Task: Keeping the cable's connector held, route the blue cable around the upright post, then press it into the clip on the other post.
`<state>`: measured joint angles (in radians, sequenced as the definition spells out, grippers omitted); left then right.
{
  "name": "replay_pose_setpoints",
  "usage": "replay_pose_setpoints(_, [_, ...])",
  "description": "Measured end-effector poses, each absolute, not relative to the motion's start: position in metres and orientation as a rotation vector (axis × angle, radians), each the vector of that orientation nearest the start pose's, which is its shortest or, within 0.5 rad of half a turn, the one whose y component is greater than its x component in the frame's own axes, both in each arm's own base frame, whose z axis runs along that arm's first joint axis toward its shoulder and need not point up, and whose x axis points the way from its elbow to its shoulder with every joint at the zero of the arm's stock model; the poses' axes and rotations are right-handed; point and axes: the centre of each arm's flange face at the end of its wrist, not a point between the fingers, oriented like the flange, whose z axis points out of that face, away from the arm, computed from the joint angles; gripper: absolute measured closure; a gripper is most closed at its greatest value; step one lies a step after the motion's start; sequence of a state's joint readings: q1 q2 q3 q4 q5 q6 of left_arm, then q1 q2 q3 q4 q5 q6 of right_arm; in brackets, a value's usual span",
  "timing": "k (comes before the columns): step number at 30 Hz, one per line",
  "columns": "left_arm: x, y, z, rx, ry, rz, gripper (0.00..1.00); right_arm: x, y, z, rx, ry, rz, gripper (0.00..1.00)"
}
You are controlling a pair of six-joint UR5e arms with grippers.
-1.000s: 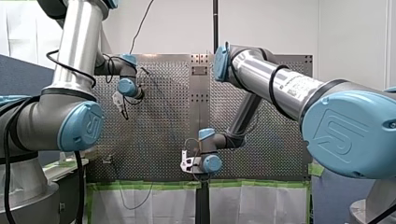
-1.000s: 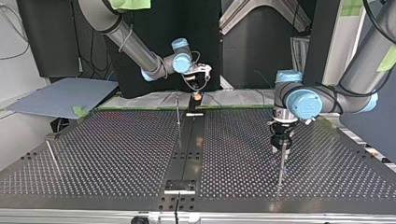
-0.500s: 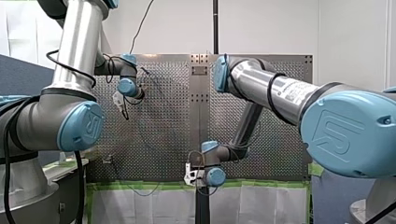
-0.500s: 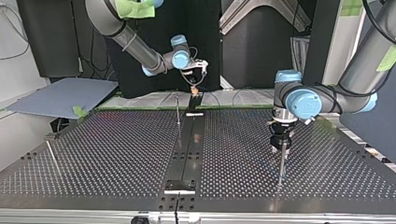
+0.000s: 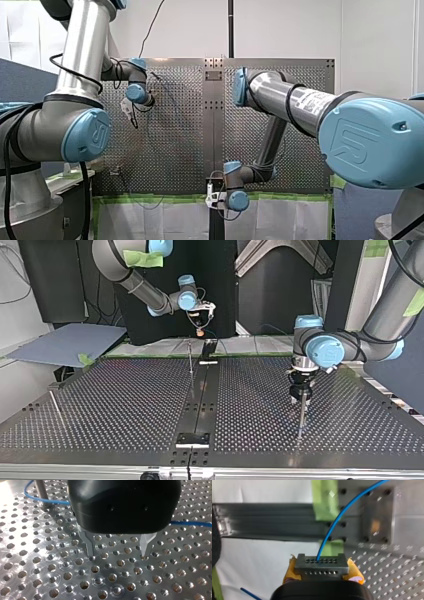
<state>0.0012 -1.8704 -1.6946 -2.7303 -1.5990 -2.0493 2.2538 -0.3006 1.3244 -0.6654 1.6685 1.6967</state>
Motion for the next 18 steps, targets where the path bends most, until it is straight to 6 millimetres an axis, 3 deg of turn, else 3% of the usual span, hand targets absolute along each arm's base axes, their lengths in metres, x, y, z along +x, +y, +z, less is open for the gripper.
replay_pose_setpoints(18, [0.582, -0.13, 0.307, -0.407, 1.54, -0.358, 0.12, 0.482, -0.452, -0.201, 1.877, -1.206, 1.363, 1.0])
